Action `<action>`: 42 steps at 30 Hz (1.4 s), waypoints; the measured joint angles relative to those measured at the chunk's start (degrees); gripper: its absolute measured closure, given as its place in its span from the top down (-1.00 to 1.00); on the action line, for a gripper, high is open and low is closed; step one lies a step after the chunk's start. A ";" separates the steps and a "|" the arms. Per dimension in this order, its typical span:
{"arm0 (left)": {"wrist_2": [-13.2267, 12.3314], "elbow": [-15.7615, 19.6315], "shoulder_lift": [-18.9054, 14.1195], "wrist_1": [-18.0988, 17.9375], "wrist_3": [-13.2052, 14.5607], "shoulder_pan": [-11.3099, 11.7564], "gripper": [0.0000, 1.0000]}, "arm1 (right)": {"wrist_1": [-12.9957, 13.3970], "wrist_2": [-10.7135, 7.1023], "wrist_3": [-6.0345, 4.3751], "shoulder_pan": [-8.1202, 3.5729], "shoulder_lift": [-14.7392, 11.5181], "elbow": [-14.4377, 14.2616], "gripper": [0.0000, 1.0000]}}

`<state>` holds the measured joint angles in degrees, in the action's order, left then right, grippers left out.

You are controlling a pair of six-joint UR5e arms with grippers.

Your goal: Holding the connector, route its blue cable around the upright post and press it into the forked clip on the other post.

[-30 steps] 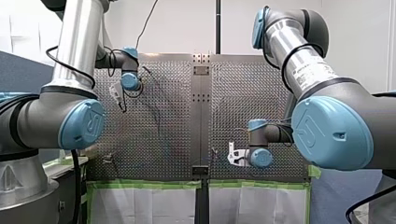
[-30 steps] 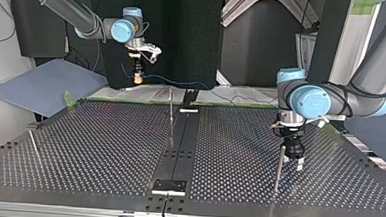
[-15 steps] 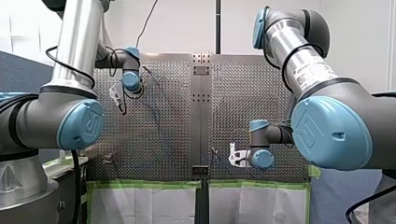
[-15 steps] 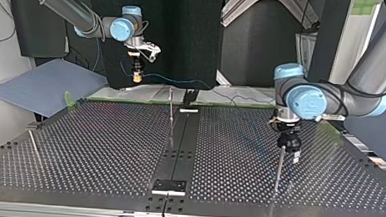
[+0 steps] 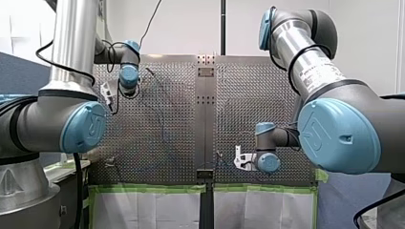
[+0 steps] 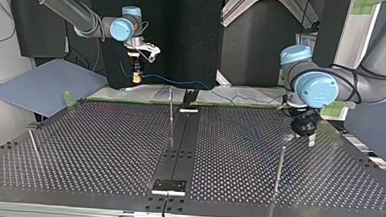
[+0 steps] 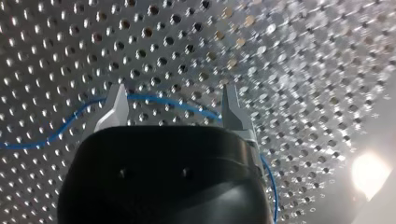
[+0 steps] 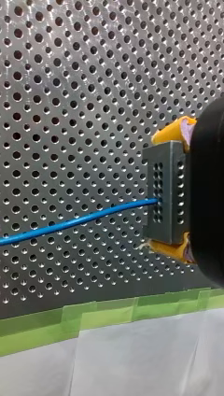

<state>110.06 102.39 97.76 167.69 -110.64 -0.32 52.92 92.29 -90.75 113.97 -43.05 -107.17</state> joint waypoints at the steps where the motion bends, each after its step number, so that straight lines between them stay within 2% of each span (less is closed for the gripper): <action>1: 0.48 0.07 -0.48 0.45 0.46 0.17 1.00 | 0.00 0.00 -0.02 -0.03 0.00 0.01 -1.00; 6: 2.63 -1.24 -2.98 2.97 2.94 1.15 1.00 | 0.05 0.00 -0.11 -0.12 0.00 0.03 -1.00; 9: 2.55 -2.63 -4.48 4.45 4.44 1.35 1.00 | 0.28 -0.06 -0.34 -0.22 0.00 0.03 -1.00; 21: -2.80 -8.67 -10.55 10.56 10.41 0.73 1.00 | 0.96 -0.78 -0.77 -0.55 0.01 0.04 -1.00; 35: -9.80 -15.86 -17.71 17.74 11.40 -0.78 1.00 | 0.67 -1.23 -0.76 -0.74 0.01 0.04 -1.00; 38: -10.40 -17.01 -18.31 19.31 11.91 -1.19 1.00 | 0.69 -1.23 -0.79 -0.74 0.01 0.04 -1.00; 42: -9.91 -17.44 -17.25 21.19 13.33 -2.60 1.00 | 0.72 -1.23 -0.80 -0.77 0.01 0.05 -1.00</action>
<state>100.15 84.95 80.51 188.88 -97.30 -2.93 53.63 91.06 -91.55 113.20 -43.04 -107.13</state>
